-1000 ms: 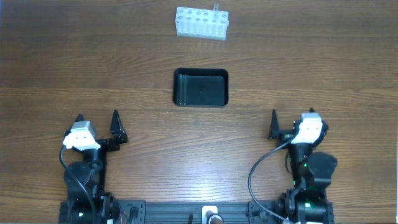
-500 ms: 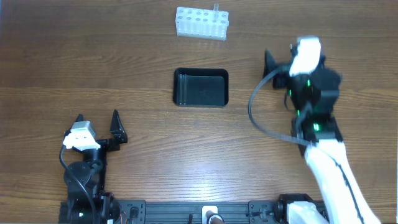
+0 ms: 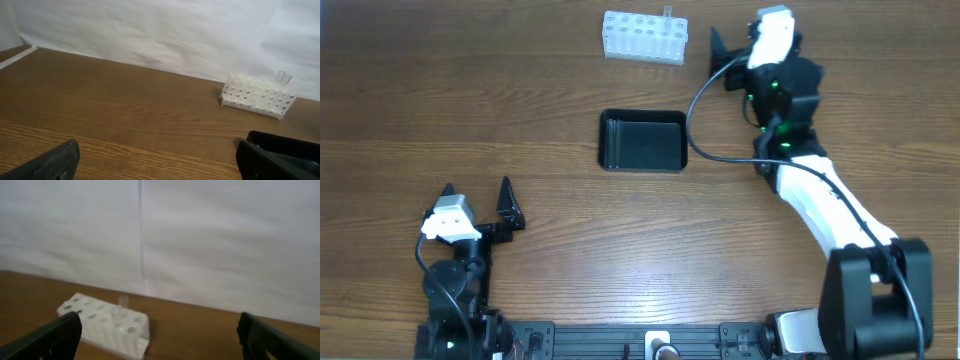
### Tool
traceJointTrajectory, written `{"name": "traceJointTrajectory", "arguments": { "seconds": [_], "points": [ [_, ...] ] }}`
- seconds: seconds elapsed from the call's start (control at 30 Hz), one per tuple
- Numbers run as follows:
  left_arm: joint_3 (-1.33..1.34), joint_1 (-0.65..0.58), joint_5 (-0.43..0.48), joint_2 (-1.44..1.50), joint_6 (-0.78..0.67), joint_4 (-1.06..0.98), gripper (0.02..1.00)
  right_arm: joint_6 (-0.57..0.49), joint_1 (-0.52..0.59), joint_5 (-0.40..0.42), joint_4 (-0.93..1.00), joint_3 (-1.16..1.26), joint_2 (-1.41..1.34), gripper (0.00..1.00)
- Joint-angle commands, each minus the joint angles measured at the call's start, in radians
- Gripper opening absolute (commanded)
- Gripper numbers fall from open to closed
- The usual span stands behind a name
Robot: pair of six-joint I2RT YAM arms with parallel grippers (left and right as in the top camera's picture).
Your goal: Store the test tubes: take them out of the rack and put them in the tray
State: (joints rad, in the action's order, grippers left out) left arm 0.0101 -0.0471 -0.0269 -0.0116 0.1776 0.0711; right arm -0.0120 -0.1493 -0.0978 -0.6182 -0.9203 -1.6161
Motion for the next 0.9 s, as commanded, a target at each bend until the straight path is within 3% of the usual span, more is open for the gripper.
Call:
{"name": "traceJointTrajectory", "arguments": {
  "seconds": [0.03,0.53,0.9],
  "points": [
    [-0.004,-0.003,-0.011,0.009,0.010,0.000,0.998,0.006,-0.068,0.077,-0.051,-0.038,-0.090,0.991],
    [-0.004,-0.003,-0.011,0.009,0.010,0.000,0.998,0.008,-0.237,0.480,0.064,-0.393,-0.462,0.991],
    [-0.004,-0.004,-0.011,0.009,0.010,0.000,0.998,0.019,-0.273,0.594,0.121,-0.573,-0.621,0.991]
  ]
}}
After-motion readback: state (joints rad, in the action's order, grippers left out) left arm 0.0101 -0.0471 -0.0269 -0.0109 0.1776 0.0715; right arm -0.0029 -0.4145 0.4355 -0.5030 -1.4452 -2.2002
